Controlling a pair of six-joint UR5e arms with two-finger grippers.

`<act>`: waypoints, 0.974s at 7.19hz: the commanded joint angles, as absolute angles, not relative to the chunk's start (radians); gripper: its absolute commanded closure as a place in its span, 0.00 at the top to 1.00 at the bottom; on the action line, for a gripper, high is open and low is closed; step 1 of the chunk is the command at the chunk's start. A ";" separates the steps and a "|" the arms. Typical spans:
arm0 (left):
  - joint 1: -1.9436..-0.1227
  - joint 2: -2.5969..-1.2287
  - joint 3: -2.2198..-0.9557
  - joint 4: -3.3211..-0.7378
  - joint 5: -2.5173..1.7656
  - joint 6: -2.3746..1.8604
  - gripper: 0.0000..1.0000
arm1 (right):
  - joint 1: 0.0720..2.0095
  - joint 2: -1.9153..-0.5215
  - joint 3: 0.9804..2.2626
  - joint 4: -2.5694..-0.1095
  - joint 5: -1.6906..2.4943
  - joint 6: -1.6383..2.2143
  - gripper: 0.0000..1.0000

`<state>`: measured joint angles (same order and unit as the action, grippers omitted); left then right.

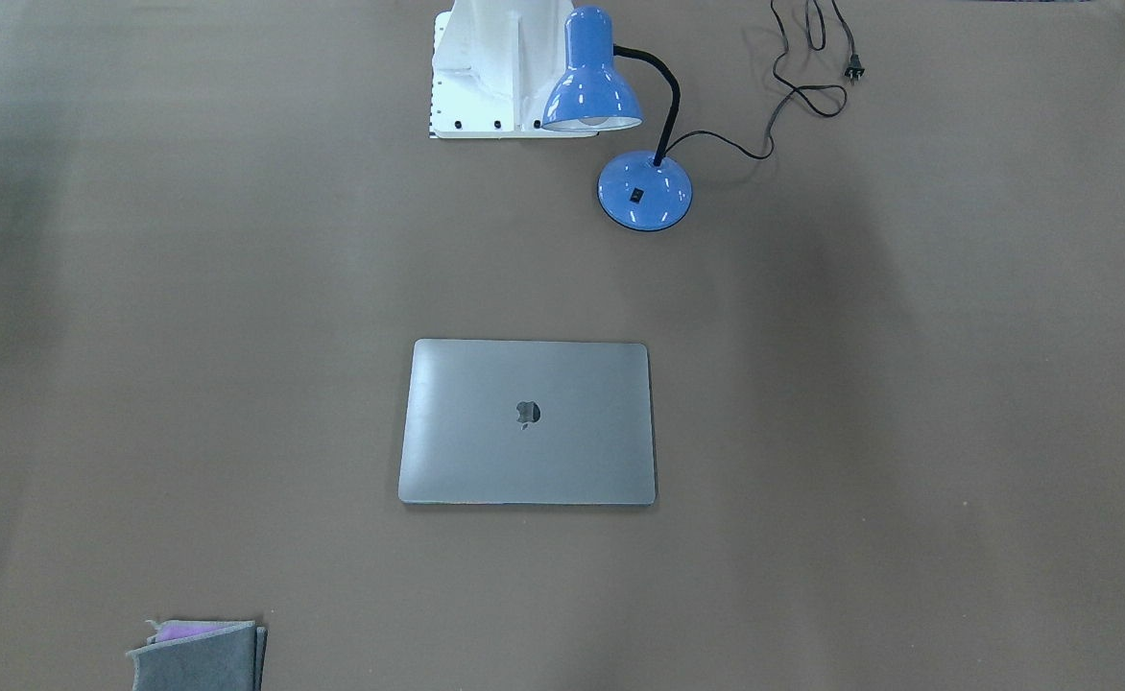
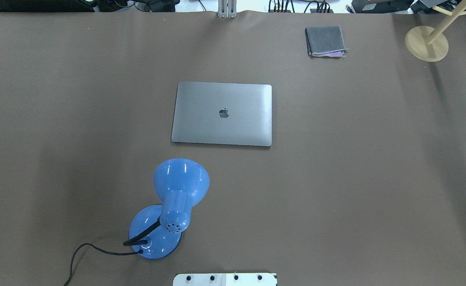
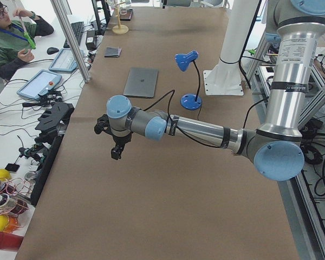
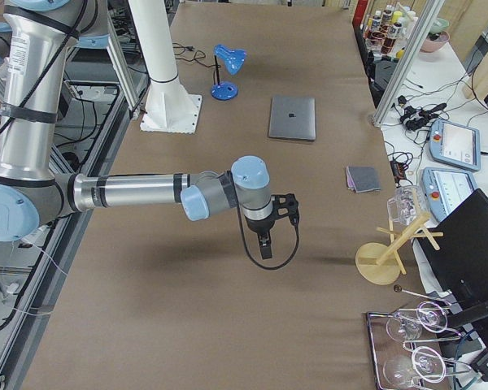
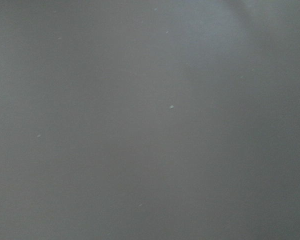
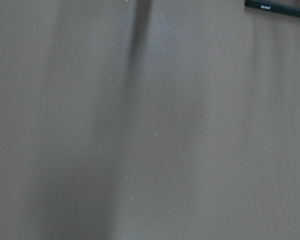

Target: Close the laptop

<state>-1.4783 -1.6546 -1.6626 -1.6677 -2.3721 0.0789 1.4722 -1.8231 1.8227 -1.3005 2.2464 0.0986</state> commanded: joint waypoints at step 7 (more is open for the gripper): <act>-1.586 -1.385 -1.710 -1.640 -2.338 0.218 0.99 | 1.532 -1.885 1.698 -1.339 2.279 -0.034 1.00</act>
